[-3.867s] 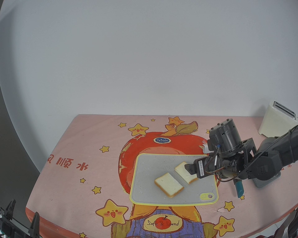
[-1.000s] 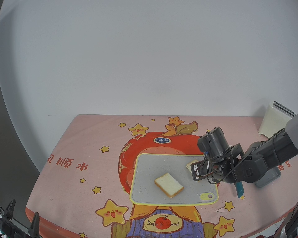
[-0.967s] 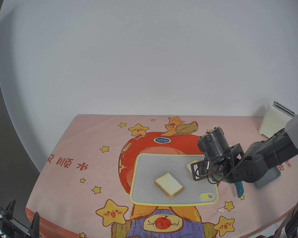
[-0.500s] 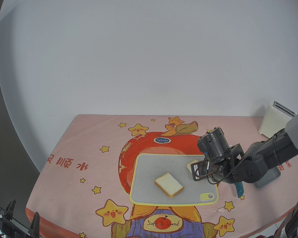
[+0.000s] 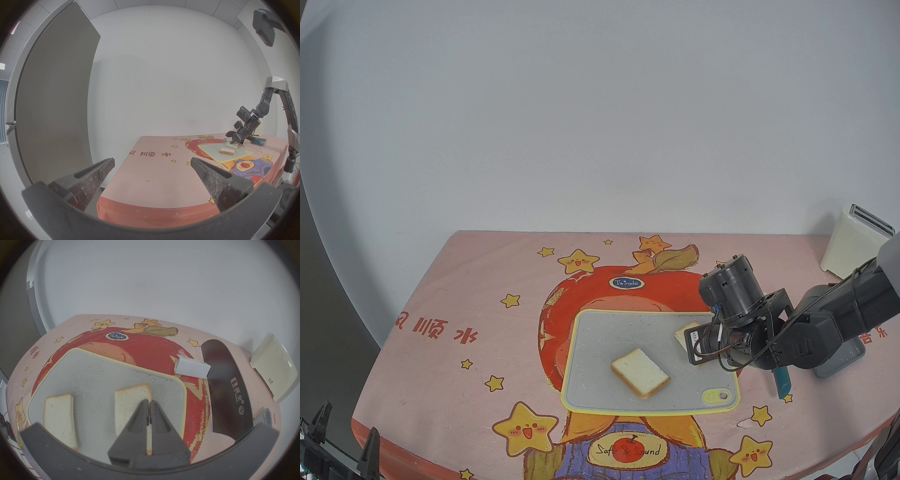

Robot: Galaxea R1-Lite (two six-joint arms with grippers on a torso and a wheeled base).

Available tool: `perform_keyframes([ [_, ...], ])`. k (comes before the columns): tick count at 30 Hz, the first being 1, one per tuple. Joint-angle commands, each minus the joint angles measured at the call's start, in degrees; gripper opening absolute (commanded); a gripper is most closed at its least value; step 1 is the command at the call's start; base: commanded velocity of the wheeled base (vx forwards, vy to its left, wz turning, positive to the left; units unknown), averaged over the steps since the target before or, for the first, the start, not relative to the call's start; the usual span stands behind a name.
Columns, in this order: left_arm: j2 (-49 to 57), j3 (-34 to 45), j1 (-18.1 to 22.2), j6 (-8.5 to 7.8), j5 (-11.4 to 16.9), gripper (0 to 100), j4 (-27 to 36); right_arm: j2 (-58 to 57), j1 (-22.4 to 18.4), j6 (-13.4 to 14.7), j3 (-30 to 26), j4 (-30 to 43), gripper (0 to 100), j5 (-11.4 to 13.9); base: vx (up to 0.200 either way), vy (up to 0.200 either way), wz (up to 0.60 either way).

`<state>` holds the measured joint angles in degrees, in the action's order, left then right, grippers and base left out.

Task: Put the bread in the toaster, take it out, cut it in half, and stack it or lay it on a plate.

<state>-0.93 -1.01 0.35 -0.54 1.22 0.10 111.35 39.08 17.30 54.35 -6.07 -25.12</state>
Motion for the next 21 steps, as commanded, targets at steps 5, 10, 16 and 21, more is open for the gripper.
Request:
perform_keyframes([
  [5, 0.9, 0.9, 0.0, 0.01, 0.0, 100, 0.0, -1.8, 0.0, 0.0, -0.1, -0.1, 0, 0.1, 0.0, 0.0, 0.0],
  [10, 0.9, 0.9, 0.0, 0.01, 0.0, 100, 0.0, -3.2, 0.0, -0.1, -0.5, -0.1, 0, 0.2, 0.0, 0.0, 0.0],
  [16, 0.9, 0.9, 0.0, 0.01, 0.0, 100, 0.0, -4.3, 0.1, -0.2, -1.0, -0.1, 0, 0.3, 0.0, 0.0, 0.0],
  [21, 0.9, 0.9, 0.1, 0.01, 0.0, 100, 0.0, -5.7, 0.6, -0.2, -1.2, 0.3, 0, 0.3, 0.0, 0.0, 0.0],
])
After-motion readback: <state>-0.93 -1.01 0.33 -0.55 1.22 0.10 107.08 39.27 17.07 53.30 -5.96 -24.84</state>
